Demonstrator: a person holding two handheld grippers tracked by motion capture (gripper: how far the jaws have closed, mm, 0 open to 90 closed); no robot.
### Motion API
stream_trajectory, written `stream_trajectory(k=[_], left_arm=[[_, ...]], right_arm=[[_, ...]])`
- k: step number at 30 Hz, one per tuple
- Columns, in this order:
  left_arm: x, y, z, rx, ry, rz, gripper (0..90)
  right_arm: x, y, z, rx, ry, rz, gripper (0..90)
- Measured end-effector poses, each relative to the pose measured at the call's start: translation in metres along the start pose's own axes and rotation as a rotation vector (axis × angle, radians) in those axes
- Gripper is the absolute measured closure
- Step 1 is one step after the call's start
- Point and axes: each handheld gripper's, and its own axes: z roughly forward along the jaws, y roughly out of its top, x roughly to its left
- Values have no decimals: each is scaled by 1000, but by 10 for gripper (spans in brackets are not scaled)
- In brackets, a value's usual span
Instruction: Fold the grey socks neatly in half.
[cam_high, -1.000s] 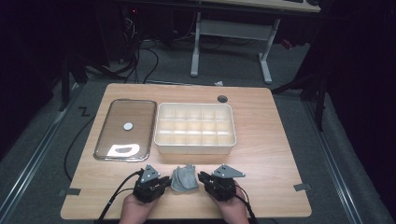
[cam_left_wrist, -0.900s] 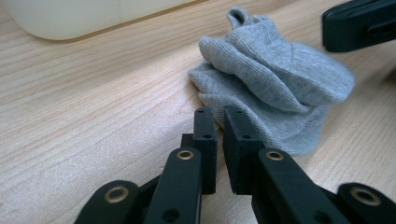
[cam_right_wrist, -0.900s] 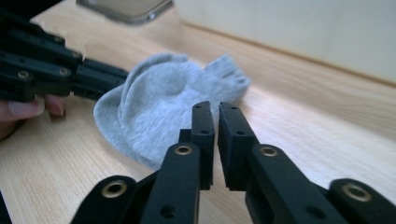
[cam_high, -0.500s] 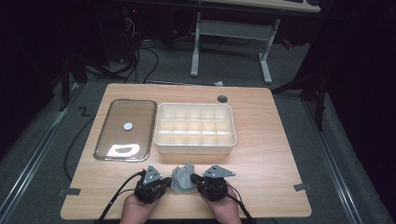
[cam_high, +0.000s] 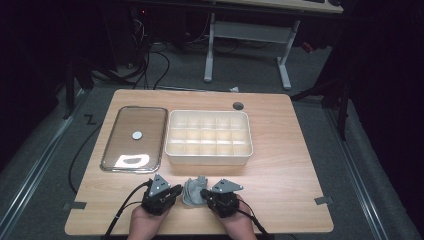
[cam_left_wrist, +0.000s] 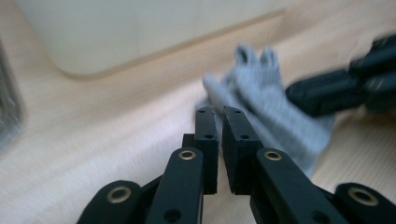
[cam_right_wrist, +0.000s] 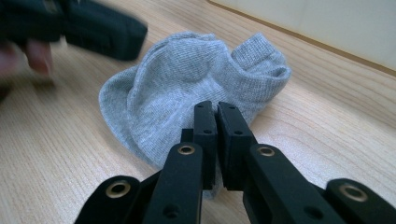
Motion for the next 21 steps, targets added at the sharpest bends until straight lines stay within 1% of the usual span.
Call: stream_trajectory(k=[1,2,3,4,5,7,9,10,11,14,15,17,21], left_arm=[[-3,4,-2,-13,-2,13,855],[-3,4,-2,-13,-2,13,861],[-16,15,-2,-39,-28,52,861],[-16,15,-2,-39,-28,52,861],[-27,20,1,-46,-51,83,859],[-35,23,7,-40,-63,106,850],[-39,23,17,-16,-57,131,845],[-39,23,17,-16,-57,131,843],[-38,19,24,17,-18,167,843],[-30,9,27,59,33,195,852],[-28,4,27,66,41,197,860],[-24,-2,25,49,48,198,864],[-22,-5,24,41,45,199,867]], right_arm=[[0,0,0,0,0,0,874],[0,0,0,0,-2,-2,874],[0,0,0,3,-4,-5,874],[0,0,0,3,-4,-5,874],[0,0,0,1,-3,-5,875],[0,0,0,1,-4,-5,875],[0,0,0,3,-4,-6,875],[0,0,0,3,-4,-6,875],[0,0,0,3,-3,-5,876],[0,0,0,0,-2,-7,876],[0,0,0,0,-1,-6,876],[0,0,0,1,0,-5,876],[1,0,0,2,5,-7,874]])
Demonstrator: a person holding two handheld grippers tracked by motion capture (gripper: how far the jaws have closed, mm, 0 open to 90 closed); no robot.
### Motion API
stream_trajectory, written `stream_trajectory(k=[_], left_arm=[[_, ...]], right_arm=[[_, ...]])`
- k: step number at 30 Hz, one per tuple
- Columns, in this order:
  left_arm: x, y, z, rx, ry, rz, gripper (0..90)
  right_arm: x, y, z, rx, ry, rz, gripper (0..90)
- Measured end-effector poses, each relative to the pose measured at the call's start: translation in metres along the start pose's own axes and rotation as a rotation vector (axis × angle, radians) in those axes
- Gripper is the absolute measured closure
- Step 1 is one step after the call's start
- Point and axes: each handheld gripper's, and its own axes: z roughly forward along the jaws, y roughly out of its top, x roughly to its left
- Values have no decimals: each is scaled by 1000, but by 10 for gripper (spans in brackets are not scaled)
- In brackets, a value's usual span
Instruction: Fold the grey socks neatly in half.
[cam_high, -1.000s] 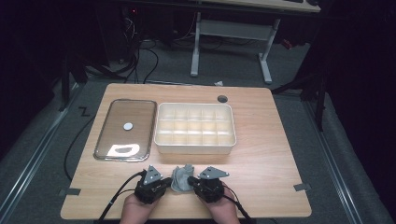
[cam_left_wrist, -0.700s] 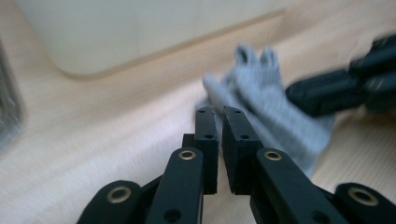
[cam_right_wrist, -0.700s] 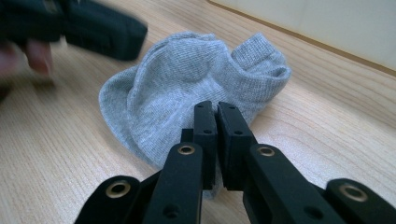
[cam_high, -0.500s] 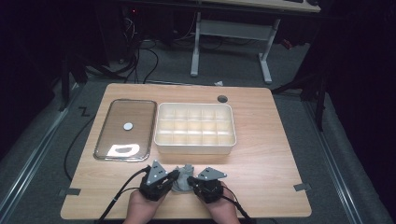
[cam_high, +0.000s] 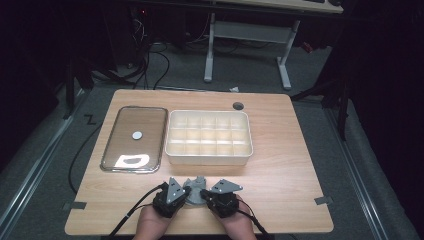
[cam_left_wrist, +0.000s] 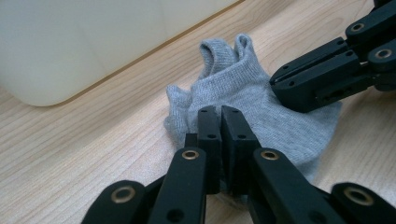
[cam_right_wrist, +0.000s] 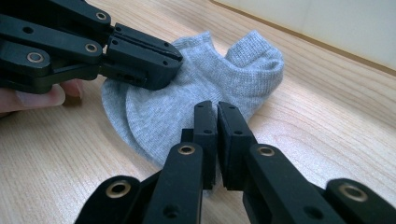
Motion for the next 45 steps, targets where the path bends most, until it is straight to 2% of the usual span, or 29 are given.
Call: stream_trajectory(k=[1,5,9,12,14,16,19,21,25,29,31,33,35,37,39,42,45], left_arm=[[0,0,0,-3,1,1,867],[2,-1,0,-3,-18,-14,867],[7,-1,-1,-3,-43,-50,865],[7,-1,-1,-4,-44,-51,862],[7,-1,-1,-3,-44,-51,857],[7,-1,-1,-2,-44,-49,855],[7,-1,-1,-4,-44,-55,838],[7,-2,-1,-3,-42,-59,826],[8,-2,-2,-5,-41,-60,822],[7,-2,-2,-6,-39,-54,817],[7,-2,-2,-5,-39,-52,810],[7,-2,-2,-7,-42,-57,800],[10,-2,-5,-21,-54,-84,753],[11,2,-10,-64,-81,-144,727],[8,6,-14,-94,-94,-154,737],[3,8,-11,-34,-90,-128,829],[2,3,-4,-1,-75,-123,846]], right_arm=[[0,0,0,0,-1,0,873],[0,2,-6,-13,3,17,775],[-2,4,-16,-59,11,75,671],[-5,4,-11,-44,37,123,574],[-5,4,-8,-26,33,151,534],[-6,4,-7,-27,30,156,526],[-7,3,0,12,39,175,516],[-7,3,3,24,57,176,521],[-7,3,5,31,77,183,586],[-4,5,5,32,101,165,717],[-2,5,4,33,97,145,794],[-1,6,4,30,92,135,810],[0,6,4,29,91,127,818],[0,6,4,29,90,128,819],[0,6,4,27,91,125,820],[0,5,4,25,94,125,820],[0,5,5,22,99,136,821]])
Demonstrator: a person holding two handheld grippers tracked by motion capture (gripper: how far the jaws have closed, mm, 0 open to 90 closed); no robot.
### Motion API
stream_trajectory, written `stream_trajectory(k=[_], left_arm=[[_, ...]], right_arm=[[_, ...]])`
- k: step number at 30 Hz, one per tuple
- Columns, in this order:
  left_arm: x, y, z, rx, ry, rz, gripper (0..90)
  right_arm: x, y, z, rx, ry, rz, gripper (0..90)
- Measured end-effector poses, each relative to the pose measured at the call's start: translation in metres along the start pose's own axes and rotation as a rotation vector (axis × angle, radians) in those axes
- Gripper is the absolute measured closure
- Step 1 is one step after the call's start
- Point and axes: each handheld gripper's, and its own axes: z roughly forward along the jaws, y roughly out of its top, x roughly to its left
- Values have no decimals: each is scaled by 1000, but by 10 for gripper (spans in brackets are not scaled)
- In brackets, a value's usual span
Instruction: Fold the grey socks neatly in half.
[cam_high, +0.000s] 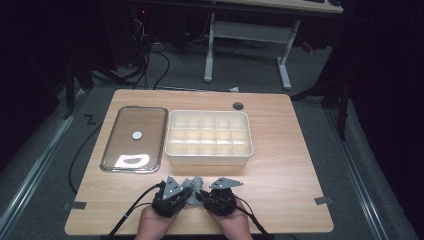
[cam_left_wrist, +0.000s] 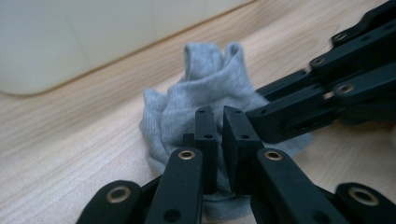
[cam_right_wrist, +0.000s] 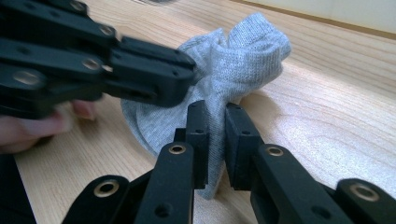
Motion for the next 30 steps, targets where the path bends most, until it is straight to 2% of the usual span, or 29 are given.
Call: stream_trajectory(k=[9,13,18,19,21,26,30], left_arm=[[-1,-3,3,-5,25,18,844],[-4,-4,4,-11,41,46,843],[-4,-4,4,-5,25,49,844],[-4,-4,4,-5,25,49,845],[-4,-4,5,-4,23,49,846],[-3,-4,5,-2,15,45,846],[-2,-4,5,-1,7,45,837]], right_arm=[[-1,-1,-2,-5,2,-2,822],[1,-1,-5,-11,-10,-15,825],[15,1,-12,-43,-30,-76,828],[15,1,-12,-43,-30,-76,828],[22,0,-11,-55,-34,-111,827],[19,0,-11,-61,-26,-106,807],[13,0,-20,-105,-33,-98,746]])
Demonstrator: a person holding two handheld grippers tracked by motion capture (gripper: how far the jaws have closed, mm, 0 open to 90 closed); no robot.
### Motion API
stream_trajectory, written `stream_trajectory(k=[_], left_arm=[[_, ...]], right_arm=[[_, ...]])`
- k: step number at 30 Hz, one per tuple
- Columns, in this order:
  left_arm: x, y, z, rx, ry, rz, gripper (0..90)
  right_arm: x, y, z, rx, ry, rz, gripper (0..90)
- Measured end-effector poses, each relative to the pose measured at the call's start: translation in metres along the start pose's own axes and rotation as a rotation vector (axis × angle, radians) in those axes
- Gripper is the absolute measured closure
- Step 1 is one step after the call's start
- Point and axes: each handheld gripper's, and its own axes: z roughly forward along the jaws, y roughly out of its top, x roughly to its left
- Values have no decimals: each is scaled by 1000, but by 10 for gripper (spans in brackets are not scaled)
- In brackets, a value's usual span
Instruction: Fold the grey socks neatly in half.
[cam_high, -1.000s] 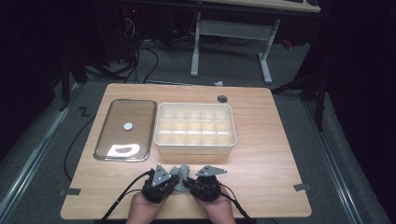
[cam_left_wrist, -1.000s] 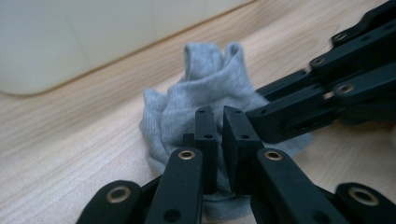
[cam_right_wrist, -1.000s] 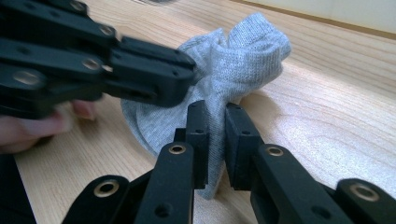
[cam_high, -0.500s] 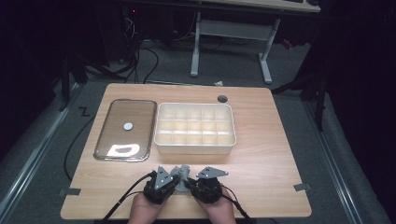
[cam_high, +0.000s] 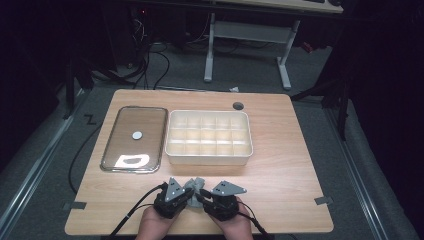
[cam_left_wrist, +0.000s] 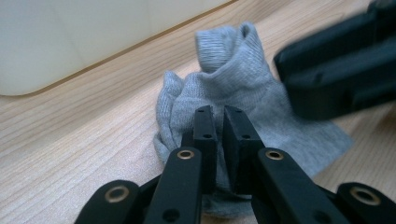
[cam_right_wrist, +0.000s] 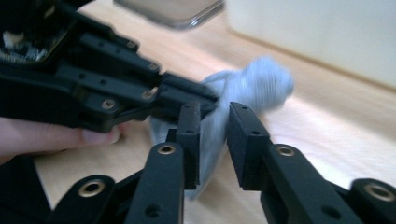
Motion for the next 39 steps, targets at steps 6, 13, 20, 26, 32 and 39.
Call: stream_trajectory(k=[6,13,20,26,32,39], left_arm=[[0,0,0,1,0,2,832],[0,0,-1,0,-2,-1,828],[2,-1,-1,-2,-15,-18,824],[2,-1,-1,1,-13,-20,827],[2,-1,-1,1,-1,-25,837],[7,-3,-8,-52,-32,-73,706]], right_arm=[[-16,-3,-9,-7,-90,23,711],[-16,-7,0,68,-111,58,900],[-8,-7,14,104,-79,37,900],[-1,-3,16,88,-56,22,900],[4,1,15,44,-31,-2,900],[-2,-2,14,49,-45,7,900]])
